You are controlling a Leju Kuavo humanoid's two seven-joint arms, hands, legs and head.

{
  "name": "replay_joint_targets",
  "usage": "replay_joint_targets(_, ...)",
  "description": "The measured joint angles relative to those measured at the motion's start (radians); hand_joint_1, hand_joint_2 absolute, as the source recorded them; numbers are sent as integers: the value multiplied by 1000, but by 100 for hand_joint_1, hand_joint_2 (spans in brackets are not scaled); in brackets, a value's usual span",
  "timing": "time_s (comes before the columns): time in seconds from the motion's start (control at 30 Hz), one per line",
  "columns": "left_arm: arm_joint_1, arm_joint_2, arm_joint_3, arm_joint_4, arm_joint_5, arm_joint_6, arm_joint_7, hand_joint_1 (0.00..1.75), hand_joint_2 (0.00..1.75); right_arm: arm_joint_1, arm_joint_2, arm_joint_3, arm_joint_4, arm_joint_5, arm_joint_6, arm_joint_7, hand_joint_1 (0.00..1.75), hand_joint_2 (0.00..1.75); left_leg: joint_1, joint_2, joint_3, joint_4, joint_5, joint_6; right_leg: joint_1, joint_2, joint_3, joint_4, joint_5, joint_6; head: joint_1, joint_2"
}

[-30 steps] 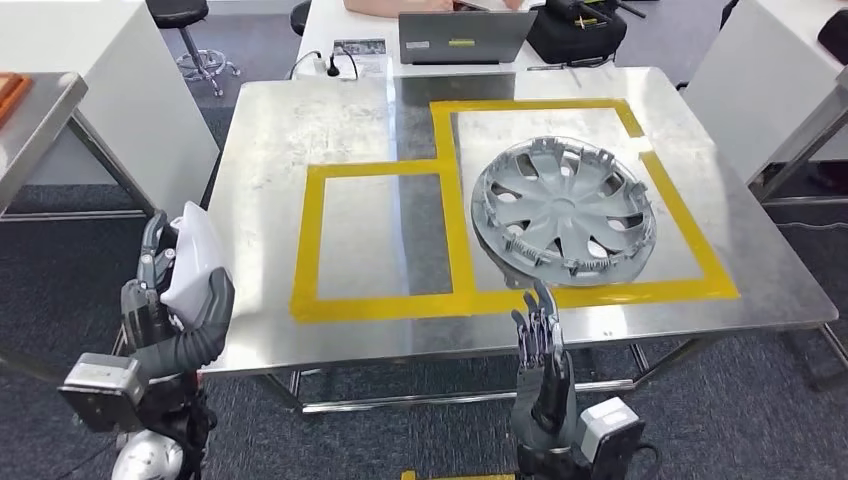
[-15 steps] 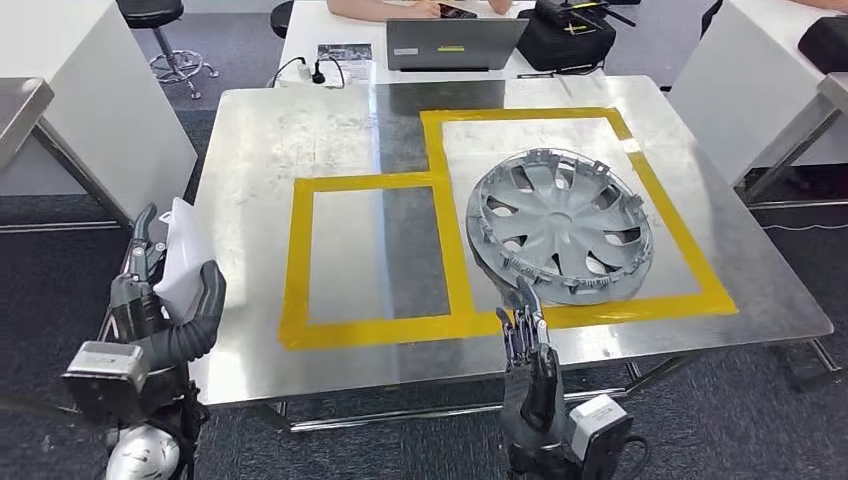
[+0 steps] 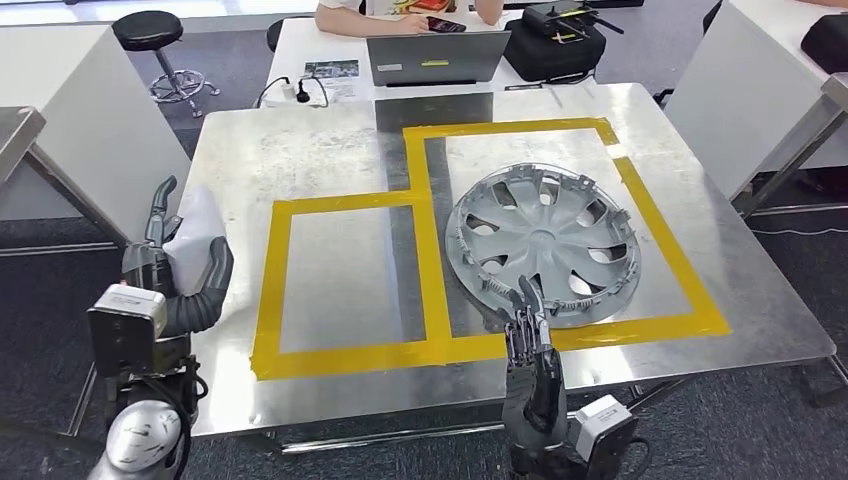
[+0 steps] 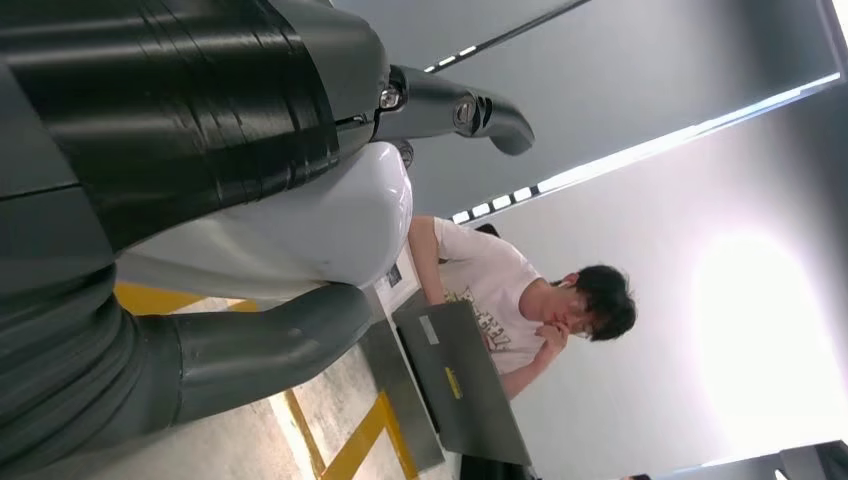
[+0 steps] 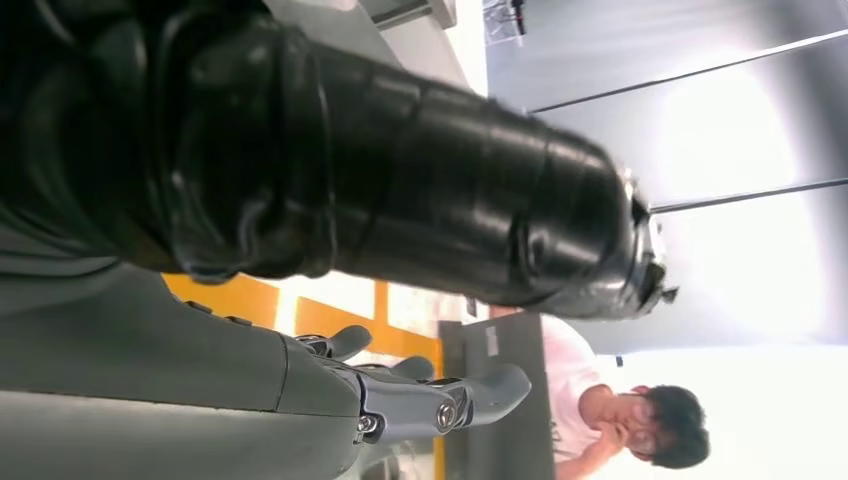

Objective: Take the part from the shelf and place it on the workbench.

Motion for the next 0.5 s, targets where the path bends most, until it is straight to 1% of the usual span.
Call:
replay_joint_targets(0.03,-7,4,3,2,-1,-5,8,175,175,-1,1,0,1,-4,4,-2,0,0,-1,0,-39,59,-25,-1,2,2,2,1,-2,-3,-7,0)
replay_joint_targets(0.07,-10,8,6,4,-3,-9,14,175,175,-2,2,0,2,-8,8,-3,0,0,-2,0,-78,106,-41,-1,5,4,5,2,-7,-5,-13,0)
replay_joint_targets(0.1,-12,10,8,7,-4,-13,19,175,175,-2,2,0,3,-11,10,-4,0,0,-3,0,-107,127,-43,0,8,7,9,3,-12,-7,-18,0)
replay_joint_targets(0.13,-13,12,9,10,-6,-17,22,175,175,-2,2,0,4,-13,13,-5,0,0,-5,0,-120,116,-27,1,11,10,16,4,-20,-7,-22,0)
replay_joint_targets(0.17,-17,14,10,13,-12,-21,25,175,175,-3,3,0,5,-15,16,-5,0,0,-7,0,-118,72,10,5,13,12,26,6,-29,-6,-26,0)
replay_joint_targets(0.2,-21,17,10,16,-21,-24,29,175,175,-4,3,0,6,-16,20,-6,0,0,-10,0,-106,8,64,10,15,13,34,7,-39,-5,-30,0)
replay_joint_targets(0.23,-27,19,10,19,-30,-27,33,175,175,-5,4,1,7,-17,22,-7,0,0,-13,0,-94,-48,98,14,17,15,43,10,-48,-2,-32,0)
replay_joint_targets(0.27,-32,22,10,23,-40,-30,36,175,175,-8,5,1,8,-17,24,-7,0,0,-17,0,-83,-89,117,19,18,16,48,12,-56,3,-34,0)
replay_joint_targets(0.3,-36,24,11,25,-46,-32,39,175,175,-9,6,1,10,-18,24,-8,0,0,-20,0,-75,-110,127,24,19,17,52,13,-62,9,-36,0)
replay_joint_targets(0.33,-39,26,11,27,-50,-33,40,175,175,-11,7,1,10,-18,24,-8,0,0,-21,0,-69,-114,120,29,20,18,56,16,-65,15,-36,0)
replay_joint_targets(0.4,-45,26,12,29,-53,-34,42,175,175,-14,9,1,11,-18,25,-9,0,0,-15,0,-50,-124,133,39,22,18,55,28,-69,25,-37,0)
replay_joint_targets(0.43,-48,26,12,30,-53,-35,42,175,175,-16,9,1,11,-18,25,-9,0,0,-11,0,-41,-128,132,42,22,16,42,53,-71,31,-34,0)
replay_joint_targets(0.47,-50,26,12,30,-54,-35,42,175,175,-19,10,1,11,-18,25,-10,0,0,-8,0,-33,-132,131,44,19,14,14,98,-76,38,-29,0)
replay_joint_targets(0.5,-52,26,12,31,-54,-35,42,175,175,-20,10,1,11,-18,25,-10,0,0,-7,0,-27,-135,127,46,13,11,-27,159,-86,46,-24,0)
